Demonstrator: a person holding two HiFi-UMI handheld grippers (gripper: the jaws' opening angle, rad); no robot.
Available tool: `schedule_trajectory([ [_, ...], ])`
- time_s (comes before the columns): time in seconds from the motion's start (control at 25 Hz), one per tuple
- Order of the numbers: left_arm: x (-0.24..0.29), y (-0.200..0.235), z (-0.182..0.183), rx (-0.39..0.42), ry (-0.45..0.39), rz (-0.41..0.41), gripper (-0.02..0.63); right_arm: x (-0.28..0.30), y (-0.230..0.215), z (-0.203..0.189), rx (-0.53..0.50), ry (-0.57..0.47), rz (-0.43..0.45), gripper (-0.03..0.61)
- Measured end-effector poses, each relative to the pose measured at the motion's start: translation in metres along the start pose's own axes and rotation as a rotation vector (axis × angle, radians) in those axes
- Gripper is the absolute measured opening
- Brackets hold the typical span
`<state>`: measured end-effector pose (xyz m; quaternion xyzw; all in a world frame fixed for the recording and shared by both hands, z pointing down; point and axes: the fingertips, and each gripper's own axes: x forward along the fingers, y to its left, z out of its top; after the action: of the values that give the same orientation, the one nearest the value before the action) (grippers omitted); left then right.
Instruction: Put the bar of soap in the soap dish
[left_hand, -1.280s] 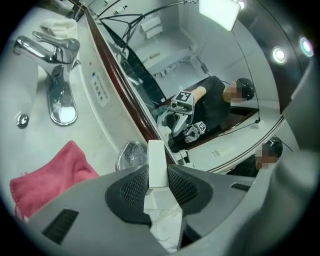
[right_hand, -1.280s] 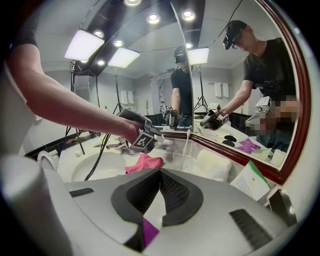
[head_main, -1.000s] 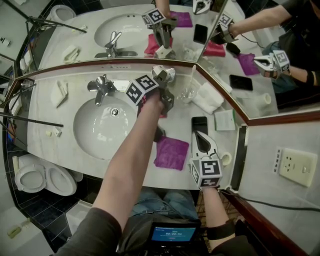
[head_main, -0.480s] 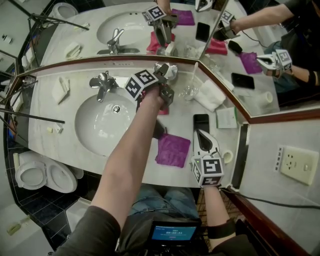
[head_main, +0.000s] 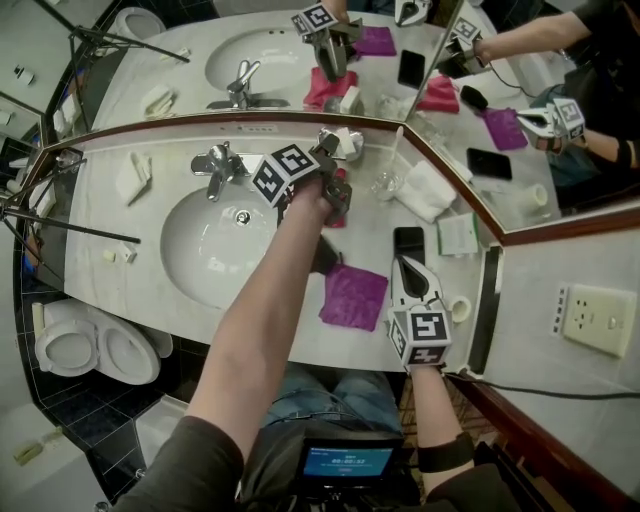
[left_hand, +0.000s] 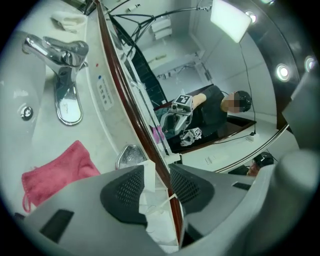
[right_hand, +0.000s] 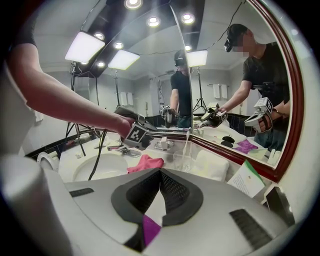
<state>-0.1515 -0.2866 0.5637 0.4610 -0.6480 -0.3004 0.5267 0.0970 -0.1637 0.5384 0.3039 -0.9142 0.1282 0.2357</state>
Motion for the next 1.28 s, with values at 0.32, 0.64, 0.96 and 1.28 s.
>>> schedule_trajectory([
  [0.32, -0.077, -0.040, 0.003, 0.184, 0.022, -0.069, 0.000, -0.006, 0.015, 0.019, 0.007, -0.026, -0.023, 0.017],
  [0.64, -0.173, -0.071, 0.001, 0.585, 0.061, -0.153, 0.000, -0.024, 0.020, 0.031, 0.017, -0.034, -0.079, 0.017],
  [0.96, -0.240, -0.056, 0.001, 1.008, 0.081, -0.132, 0.000, -0.043, 0.031, 0.028, 0.012, -0.021, -0.117, 0.017],
  [1.28, -0.289, -0.048, -0.011, 1.266, 0.118, -0.136, 0.000, -0.056, 0.045, 0.023, 0.011, -0.017, -0.119, 0.017],
])
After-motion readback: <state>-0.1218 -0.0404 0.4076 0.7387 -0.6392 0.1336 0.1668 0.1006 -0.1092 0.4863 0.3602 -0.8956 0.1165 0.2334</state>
